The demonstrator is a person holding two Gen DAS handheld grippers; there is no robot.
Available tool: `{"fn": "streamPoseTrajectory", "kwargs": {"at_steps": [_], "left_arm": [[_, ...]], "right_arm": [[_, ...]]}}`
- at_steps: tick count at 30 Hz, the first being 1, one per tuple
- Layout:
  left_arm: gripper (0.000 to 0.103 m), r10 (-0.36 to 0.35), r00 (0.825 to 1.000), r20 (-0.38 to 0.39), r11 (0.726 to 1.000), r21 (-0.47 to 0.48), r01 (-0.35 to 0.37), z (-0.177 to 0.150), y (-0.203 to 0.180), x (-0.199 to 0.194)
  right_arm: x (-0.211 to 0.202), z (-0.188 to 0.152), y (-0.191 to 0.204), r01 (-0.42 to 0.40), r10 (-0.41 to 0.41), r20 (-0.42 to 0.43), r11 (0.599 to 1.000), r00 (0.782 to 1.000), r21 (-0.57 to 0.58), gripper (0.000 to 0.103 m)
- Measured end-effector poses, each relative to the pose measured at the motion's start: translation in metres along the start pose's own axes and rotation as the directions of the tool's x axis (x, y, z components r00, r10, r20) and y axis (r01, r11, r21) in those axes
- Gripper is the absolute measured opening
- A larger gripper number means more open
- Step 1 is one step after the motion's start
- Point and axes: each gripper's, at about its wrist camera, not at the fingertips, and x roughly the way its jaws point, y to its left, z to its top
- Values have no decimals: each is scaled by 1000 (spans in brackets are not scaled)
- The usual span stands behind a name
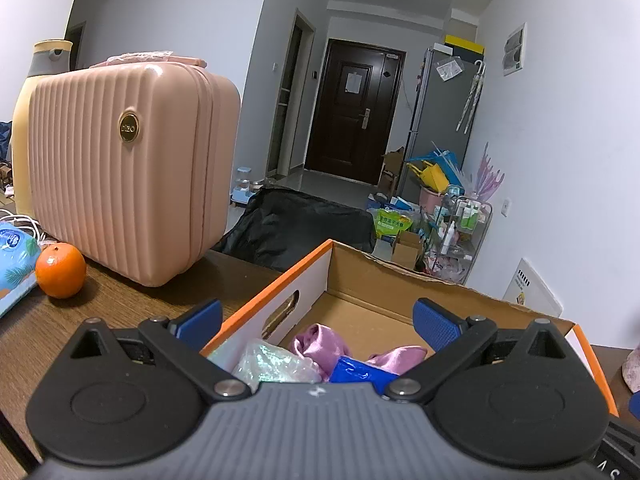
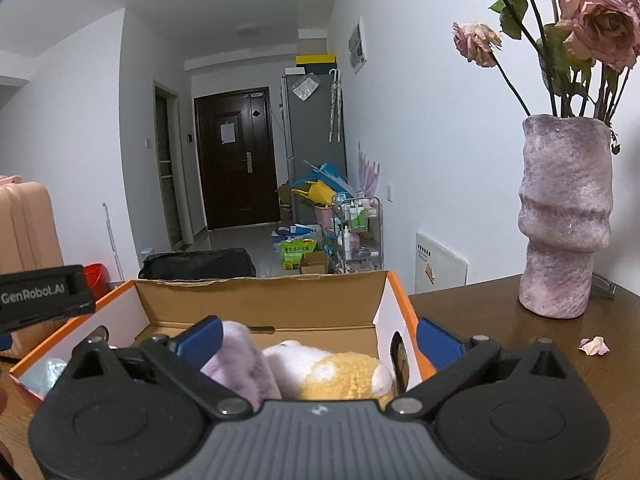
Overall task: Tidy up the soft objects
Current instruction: 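Open both tools over the box to drop the pack and headband, then withdraw both tools from the box toward the pink sponge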
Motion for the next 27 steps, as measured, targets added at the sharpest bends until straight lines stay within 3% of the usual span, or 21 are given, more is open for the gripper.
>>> {"fn": "streamPoseTrajectory", "kwargs": {"at_steps": [27], "left_arm": [[103, -10, 1000, 14, 1000, 22, 10, -10, 11, -35]], "right_arm": [[-42, -10, -6, 13, -10, 63, 999, 998, -38, 103]]}}
